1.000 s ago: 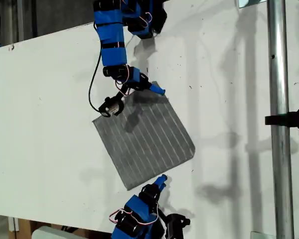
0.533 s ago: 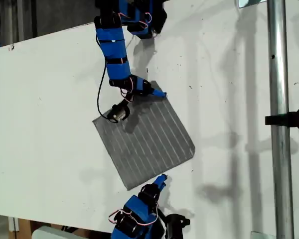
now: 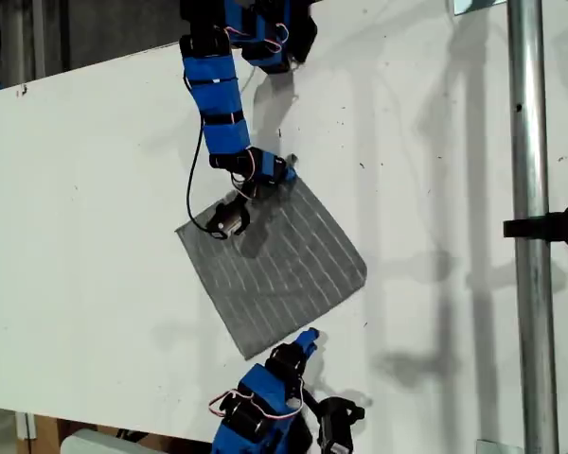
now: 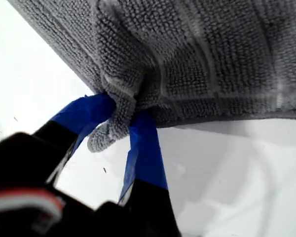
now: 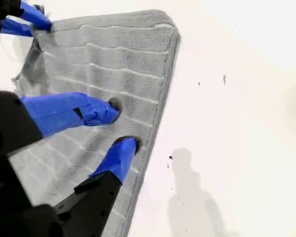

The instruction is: Grasp corners of a towel and fold twice.

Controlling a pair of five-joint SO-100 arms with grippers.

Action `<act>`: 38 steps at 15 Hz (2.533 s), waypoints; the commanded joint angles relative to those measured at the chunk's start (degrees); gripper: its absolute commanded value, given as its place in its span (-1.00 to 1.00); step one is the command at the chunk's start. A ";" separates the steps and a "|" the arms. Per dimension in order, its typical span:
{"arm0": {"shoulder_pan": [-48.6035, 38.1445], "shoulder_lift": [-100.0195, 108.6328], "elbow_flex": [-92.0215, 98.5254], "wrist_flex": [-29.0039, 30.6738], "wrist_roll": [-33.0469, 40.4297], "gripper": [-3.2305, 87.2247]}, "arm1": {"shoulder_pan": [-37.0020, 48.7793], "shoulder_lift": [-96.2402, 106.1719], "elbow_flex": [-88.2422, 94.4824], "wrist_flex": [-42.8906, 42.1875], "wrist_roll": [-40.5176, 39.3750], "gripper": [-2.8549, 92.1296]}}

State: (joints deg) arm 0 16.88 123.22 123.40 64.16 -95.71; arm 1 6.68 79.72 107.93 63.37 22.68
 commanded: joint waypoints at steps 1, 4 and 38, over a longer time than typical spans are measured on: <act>-3.08 -8.09 -11.07 1.49 2.55 -0.66 | -0.35 -0.35 -1.58 -0.53 -0.35 -0.94; -6.24 -20.48 -22.50 0.44 9.23 -0.57 | -0.88 -0.97 -2.02 -0.44 -0.35 -0.94; 10.02 -55.63 -70.14 17.31 9.05 -0.99 | -29.44 16.00 -17.05 19.07 30.50 -0.95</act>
State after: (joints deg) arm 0 25.66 62.58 54.76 80.95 -84.90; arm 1 -22.76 95.36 96.24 80.86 52.56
